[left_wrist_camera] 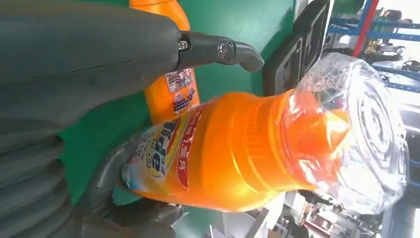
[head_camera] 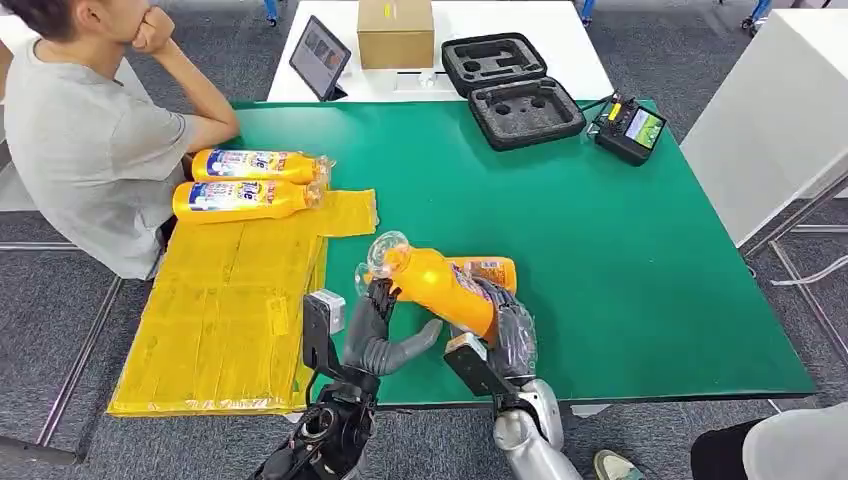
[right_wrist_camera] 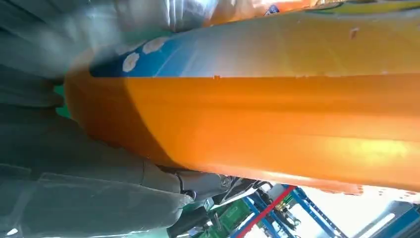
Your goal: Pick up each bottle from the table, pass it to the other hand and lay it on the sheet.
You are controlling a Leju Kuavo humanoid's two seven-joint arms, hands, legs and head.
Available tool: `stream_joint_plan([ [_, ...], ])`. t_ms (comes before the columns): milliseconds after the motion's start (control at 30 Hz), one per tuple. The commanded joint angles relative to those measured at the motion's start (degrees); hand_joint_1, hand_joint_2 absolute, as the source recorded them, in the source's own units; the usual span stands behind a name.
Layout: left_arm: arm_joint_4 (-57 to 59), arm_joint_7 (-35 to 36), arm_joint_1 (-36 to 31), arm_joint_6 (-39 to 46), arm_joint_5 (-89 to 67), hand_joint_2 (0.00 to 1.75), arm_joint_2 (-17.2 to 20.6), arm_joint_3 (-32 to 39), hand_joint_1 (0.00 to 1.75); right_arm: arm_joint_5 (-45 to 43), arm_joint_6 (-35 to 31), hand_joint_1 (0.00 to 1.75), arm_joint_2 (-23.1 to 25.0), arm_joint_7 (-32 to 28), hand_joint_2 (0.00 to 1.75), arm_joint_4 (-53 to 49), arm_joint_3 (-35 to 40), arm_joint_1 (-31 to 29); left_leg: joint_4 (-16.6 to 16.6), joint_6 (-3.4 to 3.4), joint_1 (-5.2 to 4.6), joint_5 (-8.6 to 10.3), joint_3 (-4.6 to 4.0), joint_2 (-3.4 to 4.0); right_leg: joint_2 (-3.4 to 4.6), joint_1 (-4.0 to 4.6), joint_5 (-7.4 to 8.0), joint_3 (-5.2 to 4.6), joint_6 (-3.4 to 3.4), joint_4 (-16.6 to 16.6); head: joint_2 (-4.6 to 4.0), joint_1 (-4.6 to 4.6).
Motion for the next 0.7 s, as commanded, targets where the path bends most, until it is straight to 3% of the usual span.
stream_joint_plan([
  [33, 2.90, -0.68, -3.03, -0.34, 0.30, 0.00, 0.78, -2.55, 0.00, -0.80, -0.35, 1.75, 1.55, -1.05, 1.75, 10.74, 0.59, -5.98, -0.01, -0.10, 0.03, -0.09, 0.24, 0.04, 0.11, 0.02, -0.07, 0.21, -0.08, 0.00, 0.00, -0.02],
  [700, 9.01, -1.97, -6.88, 1.34, 3.12, 0.00, -2.06, -2.14, 0.00, -2.41, -0.35, 1.75, 2.08, -2.72, 1.75, 13.40, 1.63, -8.01, -0.01, -0.09, 0.04, -0.06, 0.21, -0.01, 0.03, 0.03, -0.05, 0.20, -0.07, -0.01, 0.00, 0.00],
])
